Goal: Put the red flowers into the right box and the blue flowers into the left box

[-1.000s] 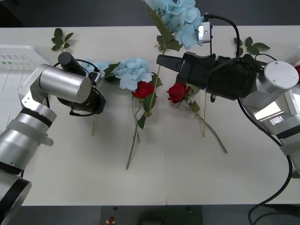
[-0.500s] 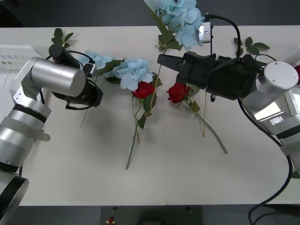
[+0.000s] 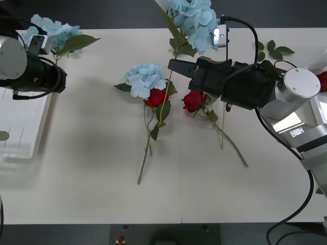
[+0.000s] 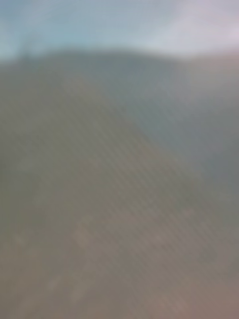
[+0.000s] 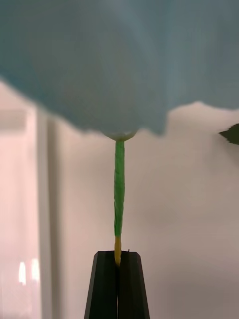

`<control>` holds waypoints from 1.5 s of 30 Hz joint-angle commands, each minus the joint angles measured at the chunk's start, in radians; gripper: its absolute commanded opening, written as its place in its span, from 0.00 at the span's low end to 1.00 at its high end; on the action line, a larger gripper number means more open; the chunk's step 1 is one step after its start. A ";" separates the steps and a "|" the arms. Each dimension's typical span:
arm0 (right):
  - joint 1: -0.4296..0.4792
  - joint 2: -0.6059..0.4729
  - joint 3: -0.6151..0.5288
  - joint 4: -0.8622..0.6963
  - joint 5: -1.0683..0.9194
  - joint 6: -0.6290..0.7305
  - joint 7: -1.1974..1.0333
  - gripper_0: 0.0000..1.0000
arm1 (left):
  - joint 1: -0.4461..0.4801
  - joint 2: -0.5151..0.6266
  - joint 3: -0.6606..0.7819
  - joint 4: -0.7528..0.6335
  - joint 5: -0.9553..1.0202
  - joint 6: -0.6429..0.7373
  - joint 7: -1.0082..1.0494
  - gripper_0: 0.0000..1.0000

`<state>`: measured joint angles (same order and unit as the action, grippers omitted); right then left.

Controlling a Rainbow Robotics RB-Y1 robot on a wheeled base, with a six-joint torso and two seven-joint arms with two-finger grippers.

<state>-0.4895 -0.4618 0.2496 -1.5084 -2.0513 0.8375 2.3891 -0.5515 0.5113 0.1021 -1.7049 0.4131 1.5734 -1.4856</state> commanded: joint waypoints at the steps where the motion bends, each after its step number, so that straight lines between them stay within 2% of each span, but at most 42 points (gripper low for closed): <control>1: -0.032 0.022 -0.012 -0.015 -0.007 0.000 0.035 0.00 | 0.021 0.076 0.091 -0.044 0.047 0.050 -0.090 0.00; 7: -0.032 0.025 -0.010 -0.015 -0.007 0.000 0.035 0.00 | 0.027 0.133 0.211 0.002 0.069 0.100 -0.208 0.00; 13: -0.032 0.025 -0.001 -0.015 -0.007 0.000 0.038 0.00 | 0.025 0.193 0.297 0.100 0.075 0.085 -0.326 0.00; 23: -0.032 0.034 0.002 -0.015 -0.007 -0.001 0.047 0.00 | 0.025 0.265 0.243 0.329 0.056 -0.096 -0.432 0.00; 35: -0.034 0.035 0.002 -0.015 -0.007 -0.003 0.050 0.00 | 0.025 0.262 0.152 0.427 -0.060 -0.259 -0.433 0.00; 37: -0.032 0.035 0.003 -0.015 -0.007 -0.003 0.050 0.00 | 0.025 0.263 0.146 0.427 -0.074 -0.262 -0.435 0.34; 38: -0.032 0.034 0.003 -0.015 -0.007 -0.003 0.050 0.00 | 0.025 0.262 0.145 0.427 -0.079 -0.263 -0.436 0.68; 39: -0.032 0.035 0.003 -0.015 -0.007 -0.003 0.048 0.00 | 0.025 0.263 0.146 0.427 -0.077 -0.263 -0.436 0.83; 40: -0.032 0.035 0.003 -0.015 -0.007 -0.005 0.050 0.00 | 0.025 0.262 0.146 0.427 -0.076 -0.265 -0.438 0.93; 41: -0.032 0.034 0.003 -0.013 -0.007 -0.003 0.050 0.00 | 0.025 0.262 0.146 0.427 -0.074 -0.265 -0.441 0.98; 45: -0.032 0.034 0.003 -0.015 -0.007 -0.005 0.052 0.00 | 0.025 0.263 0.151 0.410 -0.027 -0.263 -0.455 1.00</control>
<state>-0.4895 -0.4471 0.2502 -1.5079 -2.0513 0.8372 2.4136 -0.5182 0.7496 0.2374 -1.2658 0.3573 1.3197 -1.8870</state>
